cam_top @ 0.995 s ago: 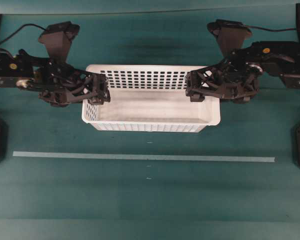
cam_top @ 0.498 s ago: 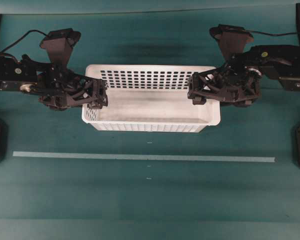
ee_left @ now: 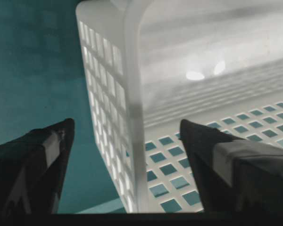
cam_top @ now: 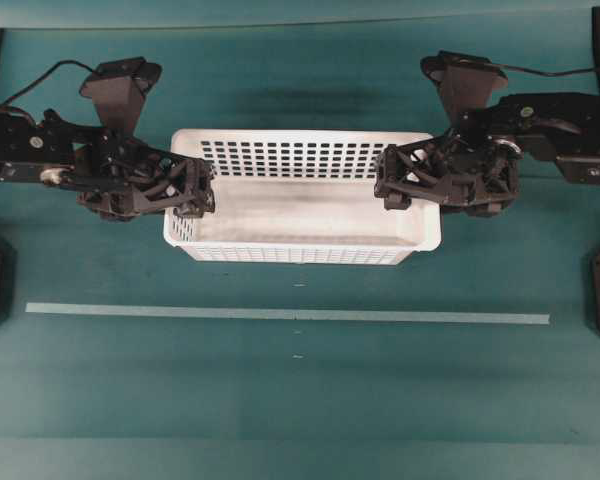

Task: Lift the white basket with both hands.
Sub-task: 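Close both grippers on the white basket's end rims, then lift the basket with both grippers and pull it toward the front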

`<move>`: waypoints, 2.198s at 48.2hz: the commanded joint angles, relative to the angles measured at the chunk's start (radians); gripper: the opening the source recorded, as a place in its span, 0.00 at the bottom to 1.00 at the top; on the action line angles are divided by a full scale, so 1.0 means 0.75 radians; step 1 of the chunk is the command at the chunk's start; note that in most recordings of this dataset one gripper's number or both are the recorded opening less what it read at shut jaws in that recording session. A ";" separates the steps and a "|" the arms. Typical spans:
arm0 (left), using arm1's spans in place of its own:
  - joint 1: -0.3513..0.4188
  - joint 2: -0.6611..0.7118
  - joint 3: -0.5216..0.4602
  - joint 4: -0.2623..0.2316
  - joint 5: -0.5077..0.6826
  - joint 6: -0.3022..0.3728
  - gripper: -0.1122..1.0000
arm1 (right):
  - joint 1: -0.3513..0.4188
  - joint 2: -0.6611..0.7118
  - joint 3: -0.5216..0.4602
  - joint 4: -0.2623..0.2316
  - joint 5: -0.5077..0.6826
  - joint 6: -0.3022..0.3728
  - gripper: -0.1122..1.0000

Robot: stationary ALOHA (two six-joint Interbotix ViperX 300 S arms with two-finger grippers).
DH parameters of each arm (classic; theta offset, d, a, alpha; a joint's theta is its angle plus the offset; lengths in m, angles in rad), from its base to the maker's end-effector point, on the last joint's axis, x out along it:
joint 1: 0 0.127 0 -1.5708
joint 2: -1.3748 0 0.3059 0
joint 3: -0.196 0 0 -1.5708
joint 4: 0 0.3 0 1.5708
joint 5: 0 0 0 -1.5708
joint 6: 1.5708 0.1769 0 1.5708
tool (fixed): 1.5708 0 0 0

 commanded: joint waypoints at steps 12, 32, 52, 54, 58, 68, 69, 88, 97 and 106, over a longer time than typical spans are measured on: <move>0.004 -0.018 0.020 0.004 -0.057 0.004 0.34 | 0.010 0.008 -0.008 0.002 -0.078 0.002 0.41; 0.004 -0.047 0.057 0.004 -0.076 0.000 0.16 | 0.016 0.018 0.000 0.004 -0.080 0.004 0.26; 0.004 -0.080 0.027 0.004 -0.067 -0.002 0.16 | 0.016 -0.004 -0.022 -0.002 -0.067 0.000 0.26; 0.006 -0.096 0.016 0.004 -0.067 -0.002 0.16 | 0.018 -0.016 -0.031 -0.002 -0.053 0.000 0.26; 0.004 -0.117 0.008 0.004 -0.065 -0.002 0.16 | 0.020 -0.037 -0.045 -0.002 -0.008 -0.002 0.26; 0.004 -0.125 0.010 0.004 -0.041 -0.004 0.16 | 0.018 -0.065 -0.039 -0.004 0.041 -0.010 0.26; 0.004 -0.125 0.010 0.004 -0.039 -0.004 0.16 | 0.018 -0.065 -0.039 -0.004 0.041 -0.010 0.26; -0.006 -0.153 0.022 0.004 -0.035 -0.018 0.16 | 0.039 -0.072 -0.027 -0.004 0.049 -0.010 0.26; -0.029 -0.209 0.051 0.004 -0.035 -0.051 0.16 | 0.067 -0.102 0.012 -0.002 0.049 0.000 0.26; -0.088 -0.225 0.078 0.004 -0.041 -0.115 0.16 | 0.108 -0.127 0.051 0.002 0.043 0.014 0.26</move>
